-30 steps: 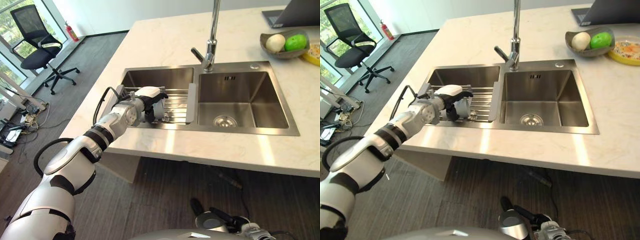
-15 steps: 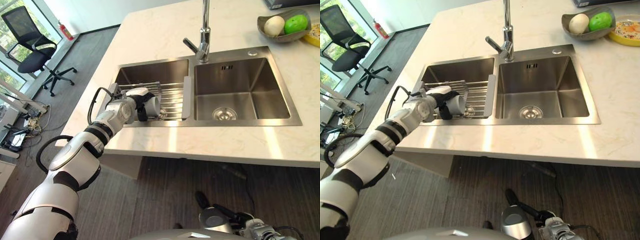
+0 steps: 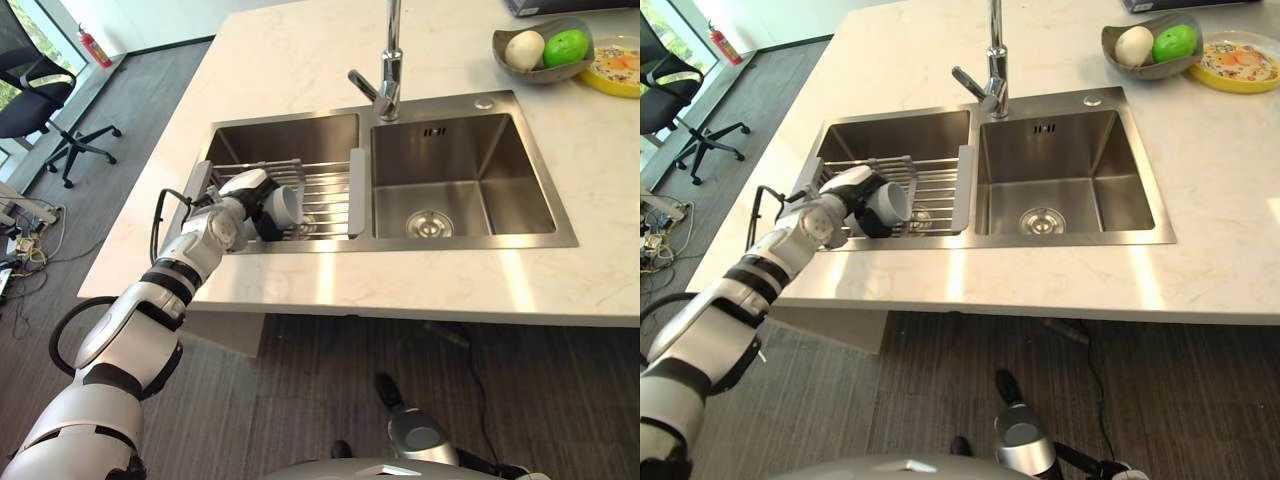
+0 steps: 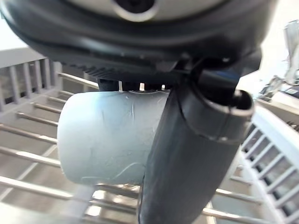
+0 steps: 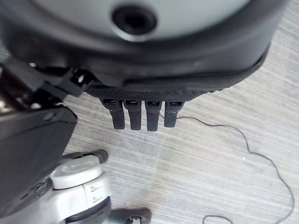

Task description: Place the dishes in the dishwasher.

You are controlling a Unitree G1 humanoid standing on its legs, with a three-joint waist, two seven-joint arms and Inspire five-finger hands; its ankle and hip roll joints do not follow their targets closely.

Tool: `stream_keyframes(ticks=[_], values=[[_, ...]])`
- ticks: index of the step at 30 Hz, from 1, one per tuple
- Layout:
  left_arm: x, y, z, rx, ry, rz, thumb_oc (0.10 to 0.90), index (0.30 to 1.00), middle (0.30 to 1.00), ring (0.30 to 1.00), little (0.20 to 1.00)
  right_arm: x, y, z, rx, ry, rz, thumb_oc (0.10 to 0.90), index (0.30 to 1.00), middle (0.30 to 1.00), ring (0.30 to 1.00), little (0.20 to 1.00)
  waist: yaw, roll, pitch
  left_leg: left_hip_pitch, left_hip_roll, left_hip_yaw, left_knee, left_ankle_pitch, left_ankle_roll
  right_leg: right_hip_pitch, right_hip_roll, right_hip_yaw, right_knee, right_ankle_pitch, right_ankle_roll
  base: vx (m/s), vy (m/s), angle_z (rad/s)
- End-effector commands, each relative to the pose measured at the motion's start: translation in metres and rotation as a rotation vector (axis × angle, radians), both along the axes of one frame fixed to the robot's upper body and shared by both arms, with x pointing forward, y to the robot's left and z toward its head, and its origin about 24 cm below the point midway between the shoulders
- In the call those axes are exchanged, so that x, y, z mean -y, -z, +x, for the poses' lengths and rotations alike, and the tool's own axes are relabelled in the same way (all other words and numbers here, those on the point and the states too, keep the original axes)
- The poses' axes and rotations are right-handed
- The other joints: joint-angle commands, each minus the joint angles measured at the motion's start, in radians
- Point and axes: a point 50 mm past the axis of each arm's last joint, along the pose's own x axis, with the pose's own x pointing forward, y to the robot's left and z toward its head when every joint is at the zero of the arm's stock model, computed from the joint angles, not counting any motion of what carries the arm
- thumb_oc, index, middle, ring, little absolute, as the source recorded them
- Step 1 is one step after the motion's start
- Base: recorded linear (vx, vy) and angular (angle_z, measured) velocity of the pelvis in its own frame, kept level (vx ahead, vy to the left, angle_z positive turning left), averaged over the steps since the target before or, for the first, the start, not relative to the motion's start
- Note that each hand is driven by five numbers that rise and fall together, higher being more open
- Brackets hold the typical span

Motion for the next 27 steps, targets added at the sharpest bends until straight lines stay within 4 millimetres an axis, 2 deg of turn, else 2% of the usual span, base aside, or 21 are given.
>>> stream_keyframes(ticks=[1, 2, 3, 4, 5, 7, 8, 10, 13, 14, 15, 16, 17, 18, 20, 21, 22, 25, 27], values=[[-0.019, -0.046, -0.003, 0.343, -0.083, -0.214, 0.4, 0.3, 0.3, 0.3, 0.3, 0.002, 0.002, -0.026, -0.03, 0.02, -0.032, 0.8, 0.9, 0.9, 0.9, 0.9, 0.021, -0.035, -0.119, -0.072, -0.013, -0.026, 0.005, 0.004, -0.034, 0.111, -0.037, 0.008, 0.038, -0.191, 0.076, 0.02, -0.027, 0.1], [-0.019, -0.046, -0.003, 0.341, -0.085, -0.215, 0.4, 0.3, 0.3, 0.3, 0.3, 0.003, 0.002, -0.026, -0.031, 0.019, -0.033, 0.8, 0.9, 0.9, 0.9, 0.9, 0.018, -0.034, -0.119, -0.072, -0.013, -0.026, 0.005, 0.004, -0.034, 0.112, -0.037, 0.008, 0.038, -0.192, 0.076, 0.03, -0.041, 0.12], [-0.021, -0.044, -0.016, 0.43, -0.133, -0.459, 0.4, 0.3, 0.3, 0.3, 0.3, -0.001, 0.004, -0.034, -0.05, 0.027, -0.038, 0.8, 0.9, 0.9, 0.9, 0.9, 0.025, -0.05, -0.132, -0.07, -0.012, -0.027, 0.005, 0.001, -0.035, 0.116, -0.035, 0.007, 0.034, -0.193, 0.071, 0.02, -0.027, 0.07], [-0.021, -0.044, -0.016, 0.43, -0.133, -0.459, 0.4, 0.3, 0.3, 0.3, 0.3, -0.001, 0.004, -0.034, -0.05, 0.027, -0.038, 0.8, 0.9, 0.9, 0.9, 0.9, 0.025, -0.05, -0.132, -0.07, -0.012, -0.027, 0.005, 0.001, -0.035, 0.116, -0.035, 0.007, 0.034, -0.193, 0.071, 0.03, -0.04, 0.04], [-0.021, -0.044, -0.022, 0.469, -0.153, -0.56, 0.4, 0.3, 0.3, 0.3, 0.3, -0.002, 0.005, -0.037, -0.055, 0.035, -0.044, 0.8, 0.9, 0.9, 0.9, 0.9, 0.028, -0.057, -0.137, -0.068, -0.012, -0.028, 0.005, 0.0, -0.035, 0.118, -0.034, 0.007, 0.033, -0.192, 0.069, 0.0, 0.0, 0.0], [-0.02, -0.054, -0.034, 0.565, -0.155, -0.733, 0.4, 0.3, 0.3, 0.3, 0.3, -0.004, 0.006, -0.038, -0.056, 0.042, -0.061, 0.8, 0.9, 0.9, 0.9, 0.9, 0.038, -0.07, -0.144, -0.069, -0.013, -0.033, 0.005, 0.0, -0.035, 0.122, -0.033, 0.005, 0.031, -0.192, 0.065, 0.01, -0.043, 0.01], [-0.023, -0.074, -0.058, 0.722, -0.121, -0.887, 0.4, 0.3, 0.3, 0.3, 0.3, -0.001, 0.004, -0.036, -0.036, 0.017, -0.128, 0.8, 0.9, 0.9, 0.9, 0.9, 0.055, -0.08, -0.15, -0.071, -0.012, -0.043, 0.005, 0.001, -0.035, 0.124, -0.032, 0.0, 0.029, -0.19, 0.062, 0.0, -0.031, 0.05], [-0.026, -0.075, -0.065, 0.752, -0.124, -0.889, 0.4, 0.3, 0.3, 0.3, 0.3, 0.0, 0.004, -0.035, -0.026, 0.01, -0.15, 0.8, 0.9, 0.9, 0.9, 0.9, 0.059, -0.082, -0.152, -0.072, -0.011, -0.044, 0.005, 0.002, -0.035, 0.125, -0.033, -0.002, 0.028, -0.189, 0.062, 0.0, -0.004, 0.02], [-0.035, -0.077, -0.092, 0.841, -0.113, -0.948, 0.4, 0.3, 0.3, 0.3, 0.3, -0.003, 0.003, -0.026, 0.033, -0.016, -0.177, 0.8, 0.9, 0.9, 0.9, 0.9, 0.08, -0.086, -0.159, -0.074, -0.012, -0.048, 0.005, 0.004, -0.036, 0.129, -0.033, -0.01, 0.024, -0.189, 0.059, 0.0, -0.014, 0.07], [-0.035, -0.077, -0.092, 0.84, -0.114, -0.948, 0.4, 0.3, 0.3, 0.3, 0.3, -0.003, 0.003, -0.027, 0.032, -0.017, -0.177, 0.8, 0.9, 0.9, 0.9, 0.9, 0.079, -0.086, -0.158, -0.074, -0.012, -0.048, 0.005, 0.003, -0.036, 0.13, -0.033, -0.01, 0.024, -0.19, 0.059, 0.0, 0.0, 0.0], [-0.042, -0.072, -0.108, 0.862, -0.126, -0.952, 0.4, 0.3, 0.3, 0.3, 0.3, -0.009, 0.004, -0.017, 0.079, -0.029, -0.161, 0.8, 0.9, 0.9, 0.9, 0.9, 0.097, -0.09, -0.159, -0.08, -0.011, -0.052, 0.005, 0.013, -0.038, 0.128, -0.035, -0.017, 0.021, -0.184, 0.057, 0.0, 0.0, 0.0], [-0.045, -0.068, -0.115, 0.865, -0.139, -0.96, 0.4, 0.3, 0.3, 0.3, 0.3, -0.013, 0.003, -0.01, 0.117, -0.027, -0.147, 0.8, 0.9, 0.9, 0.9, 0.9, 0.106, -0.091, -0.159, -0.081, -0.011, -0.057, 0.005, 0.014, -0.038, 0.13, -0.035, -0.021, 0.02, -0.184, 0.056, 0.0, 0.0, 0.0], [-0.045, -0.067, -0.115, 0.863, -0.14, -0.96, 0.4, 0.3, 0.3, 0.3, 0.3, -0.013, 0.003, -0.01, 0.115, -0.027, -0.147, 0.8, 0.9, 0.9, 0.9, 0.9, 0.105, -0.09, -0.161, -0.077, -0.012, -0.058, 0.005, 0.008, -0.037, 0.134, -0.035, -0.022, 0.019, -0.19, 0.056, -0.01, -0.032, 0.06], [-0.054, -0.064, -0.133, 0.904, -0.176, -0.929, 0.4, 0.3, 0.3, 0.3, 0.3, -0.019, 0.002, 0.0, 0.176, -0.002, -0.114, 0.8, 0.9, 0.9, 0.9, 0.9, 0.126, -0.095, -0.159, -0.086, -0.012, -0.068, 0.005, 0.019, -0.039, 0.132, -0.036, -0.031, 0.018, -0.187, 0.053, -0.01, -0.034, 0.1], [-0.072, -0.055, -0.149, 0.952, -0.299, -0.79, 0.4, 0.3, 0.3, 0.3, 0.3, -0.022, 0.001, 0.007, 0.227, 0.022, -0.113, 0.8, 0.9, 0.9, 0.9, 0.9, 0.154, -0.097, -0.157, -0.09, -0.01, -0.081, 0.005, 0.022, -0.04, 0.132, -0.038, -0.043, 0.017, -0.19, 0.05, -0.02, -0.043, 0.1], [-0.073, -0.053, -0.156, 0.972, -0.318, -0.794, 0.4, 0.3, 0.3, 0.3, 0.3, -0.022, 0.0, 0.008, 0.242, 0.037, -0.11, 0.8, 0.9, 0.9, 0.9, 0.9, 0.16, -0.098, -0.157, -0.092, -0.01, -0.088, 0.005, 0.024, -0.041, 0.134, -0.04, -0.051, 0.017, -0.192, 0.049, 0.0, -0.032, 0.08], [-0.084, -0.046, -0.166, 0.98, -0.392, -0.743, 0.4, 0.3, 0.3, 0.3, 0.3, -0.023, -0.001, 0.011, 0.272, 0.059, -0.108, 0.8, 0.9, 0.9, 0.9, 0.9, 0.174, -0.097, -0.155, -0.094, -0.01, -0.096, 0.005, 0.027, -0.042, 0.134, -0.04, -0.058, 0.016, -0.194, 0.048, 0.0, -0.035, 0.15], [-0.093, -0.019, -0.184, 0.914, -0.508, -0.84, 0.4, 0.3, 0.3, 0.3, 0.3, -0.022, -0.007, 0.024, 0.349, 0.048, -0.11, 0.8, 0.9, 0.9, 0.9, 0.9, 0.217, -0.096, -0.142, -0.104, -0.009, -0.13, 0.005, 0.042, -0.043, 0.134, -0.043, -0.085, 0.014, -0.198, 0.041, -0.02, -0.042, 0.25], [-0.094, -0.013, -0.188, 0.896, -0.527, -0.857, 0.4, 0.3, 0.3, 0.3, 0.3, -0.02, -0.008, 0.024, 0.358, 0.051, -0.115, 0.8, 0.9, 0.9, 0.9, 0.9, 0.22, -0.096, -0.14, -0.11, -0.009, -0.144, 0.007, 0.046, -0.044, 0.135, -0.045, -0.099, 0.014, -0.2, 0.04, -0.03, -0.04, 0.4]])
